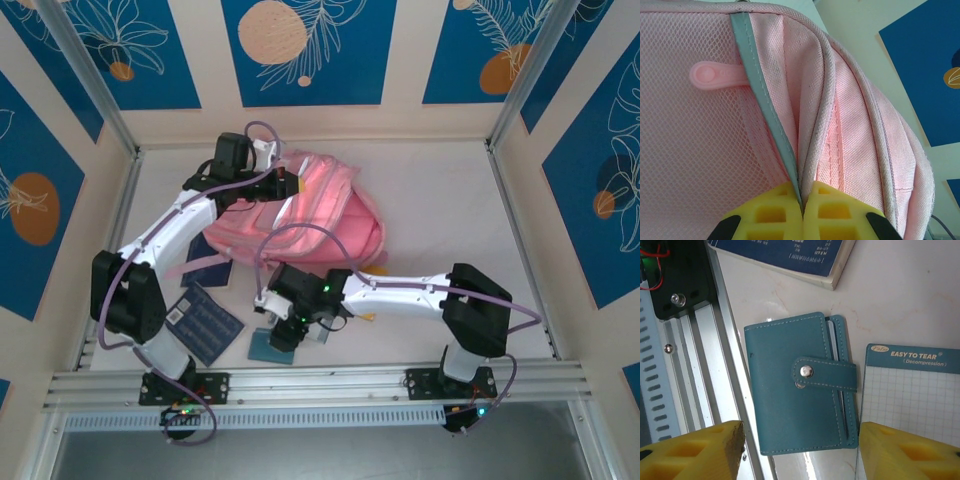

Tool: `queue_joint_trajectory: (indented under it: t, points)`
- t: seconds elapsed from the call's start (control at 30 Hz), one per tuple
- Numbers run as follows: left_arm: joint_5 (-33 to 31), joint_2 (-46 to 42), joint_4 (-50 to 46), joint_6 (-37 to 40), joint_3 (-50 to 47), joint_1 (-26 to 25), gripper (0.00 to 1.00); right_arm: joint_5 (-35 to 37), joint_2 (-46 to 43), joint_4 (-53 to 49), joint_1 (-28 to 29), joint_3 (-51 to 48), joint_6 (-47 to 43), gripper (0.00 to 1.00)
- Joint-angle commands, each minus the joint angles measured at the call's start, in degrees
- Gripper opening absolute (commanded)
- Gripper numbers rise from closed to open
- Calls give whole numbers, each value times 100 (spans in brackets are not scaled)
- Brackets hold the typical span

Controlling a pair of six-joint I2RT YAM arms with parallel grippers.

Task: Pack the student bag
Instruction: Pick up the personal item from the bottom-center of the table.

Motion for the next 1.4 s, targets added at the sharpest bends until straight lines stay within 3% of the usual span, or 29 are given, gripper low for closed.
queue_joint_trajectory:
  t: [0.0, 0.4, 0.73, 0.9, 1.13, 1.37]
  points:
    - [34, -318, 467, -118, -529, 36, 0, -718, 1042, -426, 101, 765, 295, 27]
    - [-73, -530, 419, -126, -514, 44, 0, -521, 2016, -662, 163, 1206, 447, 18]
    - [-72, -566, 429, -178, -505, 91, 0, 1641, 1961, -817, 31, 1070, 717, 16]
    - [-54, -541, 435, -193, -514, 97, 0, 1807, 1698, -720, -67, 1013, 719, 15]
    - [-28, -535, 463, -230, -523, 115, 0, 1076, 749, -142, 168, 475, 236, 28]
    - [-19, -540, 470, -248, -523, 147, 0, 1048, 1001, -599, 509, 703, 61, 44]
